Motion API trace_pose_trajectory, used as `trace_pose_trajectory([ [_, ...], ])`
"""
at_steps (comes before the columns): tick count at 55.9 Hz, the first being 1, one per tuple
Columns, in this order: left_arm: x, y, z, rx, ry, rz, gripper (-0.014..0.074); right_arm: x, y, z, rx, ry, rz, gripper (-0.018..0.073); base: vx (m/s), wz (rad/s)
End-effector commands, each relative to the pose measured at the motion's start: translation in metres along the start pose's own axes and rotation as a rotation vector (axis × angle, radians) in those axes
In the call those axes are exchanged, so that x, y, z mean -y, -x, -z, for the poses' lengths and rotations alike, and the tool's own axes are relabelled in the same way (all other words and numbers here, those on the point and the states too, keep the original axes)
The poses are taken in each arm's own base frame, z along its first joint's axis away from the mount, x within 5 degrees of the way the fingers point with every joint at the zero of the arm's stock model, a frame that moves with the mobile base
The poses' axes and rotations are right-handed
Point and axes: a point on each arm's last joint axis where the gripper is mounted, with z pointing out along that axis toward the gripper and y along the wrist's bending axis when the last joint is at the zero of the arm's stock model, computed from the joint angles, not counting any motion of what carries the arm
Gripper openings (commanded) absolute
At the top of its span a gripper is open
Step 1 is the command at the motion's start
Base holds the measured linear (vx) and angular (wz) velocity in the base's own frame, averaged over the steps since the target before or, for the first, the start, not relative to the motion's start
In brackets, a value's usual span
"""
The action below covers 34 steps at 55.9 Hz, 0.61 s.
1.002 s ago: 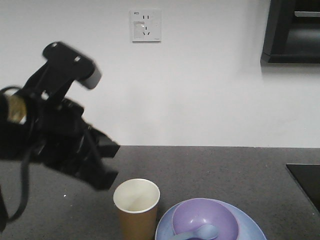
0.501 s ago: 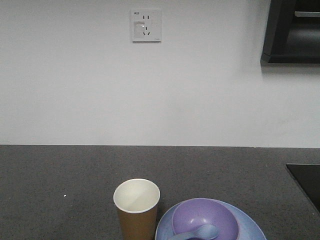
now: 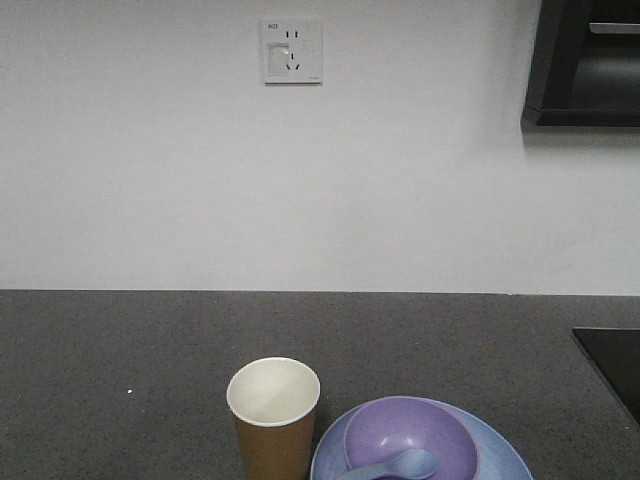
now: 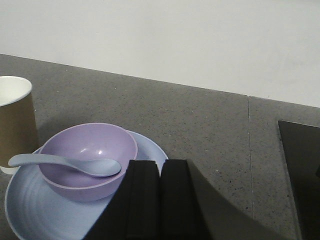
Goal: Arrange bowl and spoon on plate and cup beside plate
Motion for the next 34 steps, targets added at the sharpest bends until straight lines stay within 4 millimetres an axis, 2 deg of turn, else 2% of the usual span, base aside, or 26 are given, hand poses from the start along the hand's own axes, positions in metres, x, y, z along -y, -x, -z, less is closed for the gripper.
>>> trace_pose_trajectory([
  [1, 0.001, 0.016, 0.003, 0.102, -0.008, 0.016, -0.0003, 0.001, 0.016, 0.003, 0.108, -0.011, 0.006, -0.0008, 0.00, 0.00],
  [6, 0.001, 0.016, 0.003, 0.104, -0.007, 0.014, -0.0003, 0.001, 0.016, 0.003, 0.108, -0.011, 0.006, -0.0008, 0.00, 0.00],
  [11, -0.003, 0.016, 0.003, 0.126, 0.031, -0.069, -0.0003, 0.001, 0.016, 0.003, 0.108, -0.011, 0.006, -0.0008, 0.00, 0.00],
  [20, -0.017, 0.003, 0.004, 0.332, 0.164, -0.134, -0.0003, 0.001, 0.017, 0.003, 0.110, -0.012, 0.006, -0.0008, 0.00, 0.01],
  [26, -0.027, -0.025, 0.015, 0.464, 0.277, -0.079, -0.0003, 0.001, 0.017, 0.003, 0.110, -0.012, 0.006, -0.0008, 0.00, 0.00],
  [34, -0.034, -0.075, 0.026, 0.481, 0.408, 0.007, -0.0003, 0.001, 0.017, 0.003, 0.110, -0.012, 0.006, -0.0008, 0.00, 0.00],
])
